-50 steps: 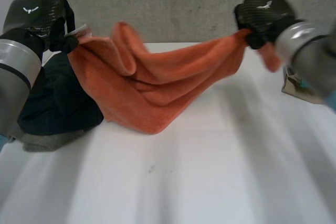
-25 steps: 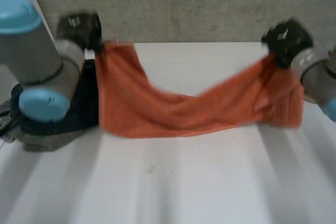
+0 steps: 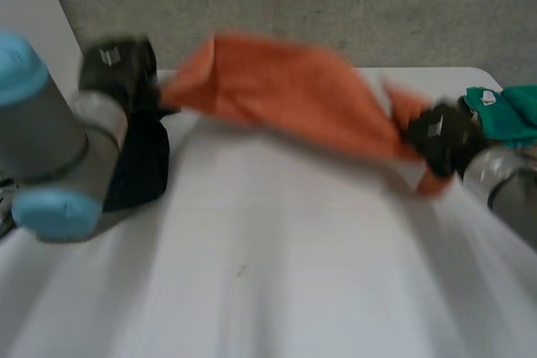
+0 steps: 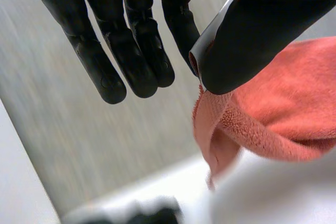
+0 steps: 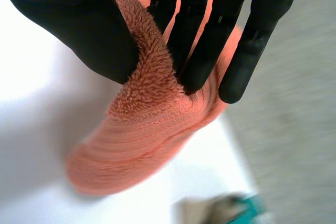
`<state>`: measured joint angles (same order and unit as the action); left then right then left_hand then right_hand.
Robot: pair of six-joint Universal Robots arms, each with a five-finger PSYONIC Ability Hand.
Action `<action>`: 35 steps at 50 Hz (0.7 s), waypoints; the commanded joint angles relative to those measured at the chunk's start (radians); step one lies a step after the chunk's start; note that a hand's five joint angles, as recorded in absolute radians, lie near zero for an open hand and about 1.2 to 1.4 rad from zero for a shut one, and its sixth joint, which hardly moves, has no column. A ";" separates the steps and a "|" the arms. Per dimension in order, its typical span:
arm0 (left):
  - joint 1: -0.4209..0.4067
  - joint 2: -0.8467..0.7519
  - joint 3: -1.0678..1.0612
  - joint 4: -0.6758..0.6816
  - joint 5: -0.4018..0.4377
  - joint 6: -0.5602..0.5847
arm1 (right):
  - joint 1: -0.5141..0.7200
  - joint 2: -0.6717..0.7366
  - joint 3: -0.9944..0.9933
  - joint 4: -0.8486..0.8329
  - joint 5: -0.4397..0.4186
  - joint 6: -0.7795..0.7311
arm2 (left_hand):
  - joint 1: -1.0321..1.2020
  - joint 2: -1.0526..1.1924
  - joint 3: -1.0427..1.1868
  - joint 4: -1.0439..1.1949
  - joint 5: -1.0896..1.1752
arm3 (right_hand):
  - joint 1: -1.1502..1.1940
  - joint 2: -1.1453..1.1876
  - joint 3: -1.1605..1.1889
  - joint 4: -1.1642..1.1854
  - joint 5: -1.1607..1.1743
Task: Fold the laundry.
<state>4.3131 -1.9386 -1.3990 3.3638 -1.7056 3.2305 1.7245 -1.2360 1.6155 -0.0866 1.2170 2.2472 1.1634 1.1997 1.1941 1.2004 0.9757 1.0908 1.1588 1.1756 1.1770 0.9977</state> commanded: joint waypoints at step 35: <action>-0.211 -0.174 -0.212 0.040 -0.095 0.369 | -0.062 -0.142 0.078 0.090 0.001 0.291 | -0.800 -0.836 -0.831 -0.837 -0.787 | -0.778 -0.846 -0.863 -0.864 -0.860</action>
<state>4.1051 -2.0157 -1.6731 3.4238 -1.7794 3.4761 1.6585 -1.3857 1.6887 0.0425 1.1746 2.5342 0.3618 0.3530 0.3540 0.3467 0.1619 0.3773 0.3839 0.3397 0.3411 0.1393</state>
